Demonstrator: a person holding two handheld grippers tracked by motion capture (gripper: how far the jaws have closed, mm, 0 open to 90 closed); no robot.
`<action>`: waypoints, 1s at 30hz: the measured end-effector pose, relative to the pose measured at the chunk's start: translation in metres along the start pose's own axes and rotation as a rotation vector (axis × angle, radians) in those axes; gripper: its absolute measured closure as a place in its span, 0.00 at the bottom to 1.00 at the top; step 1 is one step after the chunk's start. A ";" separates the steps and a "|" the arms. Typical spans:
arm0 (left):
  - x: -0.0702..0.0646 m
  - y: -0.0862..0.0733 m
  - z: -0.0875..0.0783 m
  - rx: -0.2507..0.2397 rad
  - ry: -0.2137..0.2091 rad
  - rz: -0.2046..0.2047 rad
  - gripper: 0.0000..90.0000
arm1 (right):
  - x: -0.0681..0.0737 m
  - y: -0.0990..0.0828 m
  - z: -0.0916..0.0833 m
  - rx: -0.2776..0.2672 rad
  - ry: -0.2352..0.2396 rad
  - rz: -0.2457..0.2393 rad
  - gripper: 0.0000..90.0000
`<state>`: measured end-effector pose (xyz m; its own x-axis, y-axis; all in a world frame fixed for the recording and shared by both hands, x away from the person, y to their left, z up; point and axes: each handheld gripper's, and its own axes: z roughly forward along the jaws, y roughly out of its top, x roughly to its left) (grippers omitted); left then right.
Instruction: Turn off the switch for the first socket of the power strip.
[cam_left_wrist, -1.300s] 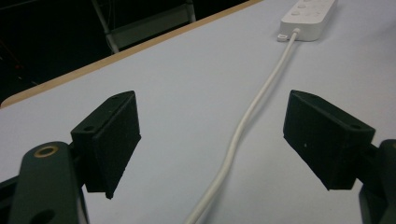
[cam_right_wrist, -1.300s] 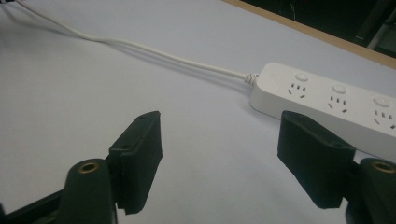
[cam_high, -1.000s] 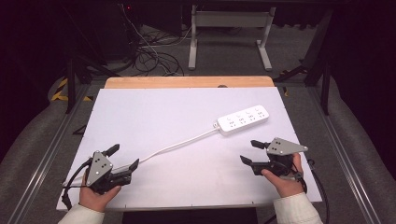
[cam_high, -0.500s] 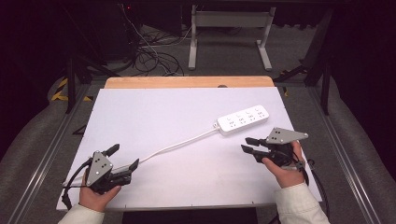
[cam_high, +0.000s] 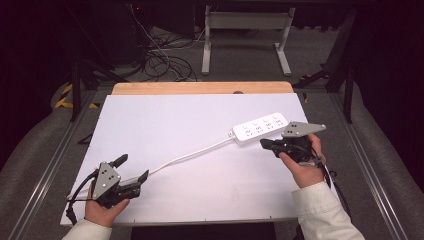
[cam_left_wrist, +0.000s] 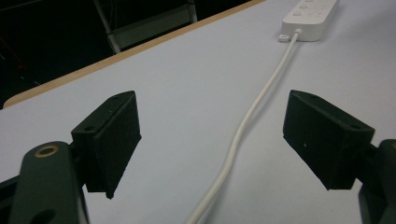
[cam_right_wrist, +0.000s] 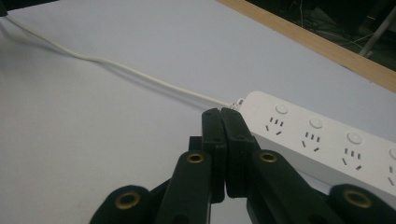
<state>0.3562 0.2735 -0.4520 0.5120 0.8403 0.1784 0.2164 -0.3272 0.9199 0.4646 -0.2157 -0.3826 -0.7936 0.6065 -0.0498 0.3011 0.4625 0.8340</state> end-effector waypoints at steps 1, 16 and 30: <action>0.000 0.000 0.000 0.000 0.000 0.000 0.21 | -0.001 0.002 0.001 0.004 -0.001 0.002 1.00; 0.000 0.000 0.001 -0.002 -0.002 -0.011 0.22 | -0.018 0.032 0.018 0.081 -0.001 -0.004 1.00; 0.001 -0.001 0.001 0.006 0.000 -0.005 0.22 | -0.042 0.054 0.060 0.208 -0.012 0.047 1.00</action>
<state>0.3575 0.2743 -0.4529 0.5107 0.8419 0.1743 0.2239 -0.3259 0.9185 0.5458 -0.1778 -0.3683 -0.7704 0.6373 -0.0212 0.4410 0.5565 0.7041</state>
